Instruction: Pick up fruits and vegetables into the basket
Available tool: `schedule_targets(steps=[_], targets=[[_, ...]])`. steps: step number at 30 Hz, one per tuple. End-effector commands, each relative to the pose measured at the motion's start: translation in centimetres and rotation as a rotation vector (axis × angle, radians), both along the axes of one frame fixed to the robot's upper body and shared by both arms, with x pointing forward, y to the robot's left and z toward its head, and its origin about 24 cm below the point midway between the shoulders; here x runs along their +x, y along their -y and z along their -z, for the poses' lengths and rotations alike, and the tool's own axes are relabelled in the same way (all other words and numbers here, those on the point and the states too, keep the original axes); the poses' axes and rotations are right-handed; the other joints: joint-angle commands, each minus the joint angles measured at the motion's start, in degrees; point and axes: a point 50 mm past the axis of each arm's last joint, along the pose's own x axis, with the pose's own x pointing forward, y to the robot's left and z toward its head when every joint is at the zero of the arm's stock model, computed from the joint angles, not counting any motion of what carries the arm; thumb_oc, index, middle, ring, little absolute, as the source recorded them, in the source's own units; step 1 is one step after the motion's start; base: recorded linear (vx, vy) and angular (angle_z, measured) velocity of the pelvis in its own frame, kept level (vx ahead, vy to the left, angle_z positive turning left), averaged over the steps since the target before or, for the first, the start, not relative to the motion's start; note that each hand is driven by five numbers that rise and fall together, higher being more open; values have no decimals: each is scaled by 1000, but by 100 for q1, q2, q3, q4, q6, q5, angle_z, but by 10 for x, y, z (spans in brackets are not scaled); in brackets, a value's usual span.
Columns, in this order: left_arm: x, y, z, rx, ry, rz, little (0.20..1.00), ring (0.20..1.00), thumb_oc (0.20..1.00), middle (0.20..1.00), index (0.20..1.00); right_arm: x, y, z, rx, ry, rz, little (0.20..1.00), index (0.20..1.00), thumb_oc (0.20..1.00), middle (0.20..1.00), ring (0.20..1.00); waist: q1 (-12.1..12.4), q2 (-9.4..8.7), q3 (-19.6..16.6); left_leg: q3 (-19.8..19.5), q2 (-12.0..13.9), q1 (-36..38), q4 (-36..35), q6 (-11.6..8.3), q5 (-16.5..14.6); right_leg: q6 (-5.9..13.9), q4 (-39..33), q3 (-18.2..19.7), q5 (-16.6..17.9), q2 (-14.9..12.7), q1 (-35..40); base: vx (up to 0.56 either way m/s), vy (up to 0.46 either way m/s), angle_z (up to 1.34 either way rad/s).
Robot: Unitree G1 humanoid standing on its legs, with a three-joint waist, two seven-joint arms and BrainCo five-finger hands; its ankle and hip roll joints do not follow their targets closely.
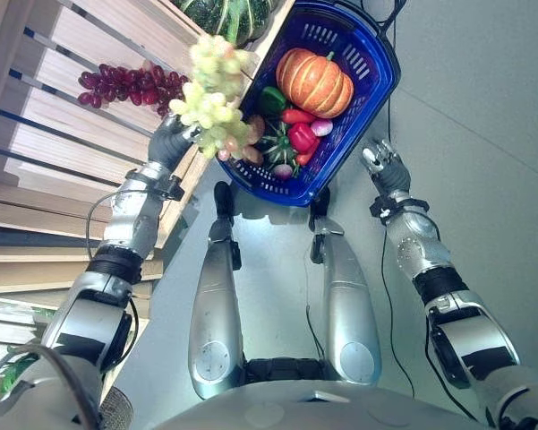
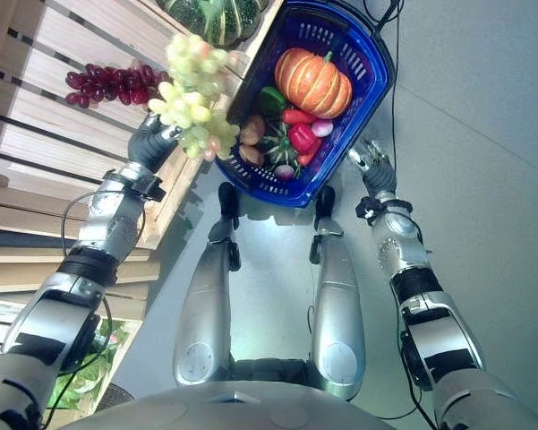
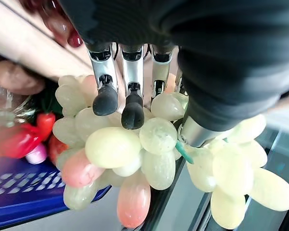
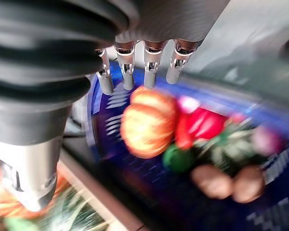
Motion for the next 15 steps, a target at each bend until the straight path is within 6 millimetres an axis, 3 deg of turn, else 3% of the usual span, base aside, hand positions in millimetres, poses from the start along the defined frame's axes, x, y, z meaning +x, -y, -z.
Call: schedule_targets(steps=[1, 7, 15], targets=[[-5, 13, -36, 120, 202, 16, 200, 200, 200, 200, 200, -8, -11, -17, 73, 123, -85, 1000, 1000, 1000, 1000, 1000, 3, -118, -167, 318, -274, -241, 514, 376, -496, -185, -54, -75, -104, 157, 210, 0, 0, 0], [-14, 39, -50, 239, 291, 86, 200, 200, 200, 200, 200, -13, -42, -43, 123, 210, -251, 1000, 1000, 1000, 1000, 1000, -18, -112, -167, 343, -261, -253, 465, 369, -440, -167, -85, -87, -78, 149, 187, 1, 1, -1], [-23, 58, -63, 329, 379, 133, 200, 200, 200, 200, 200, -19, -72, -56, 153, 208, -458, 1000, 1000, 1000, 1000, 1000, -29, -113, -167, 360, -242, -254, 437, 363, -389, -164, -136, -88, -48, 131, 188, 0, 0, 0]])
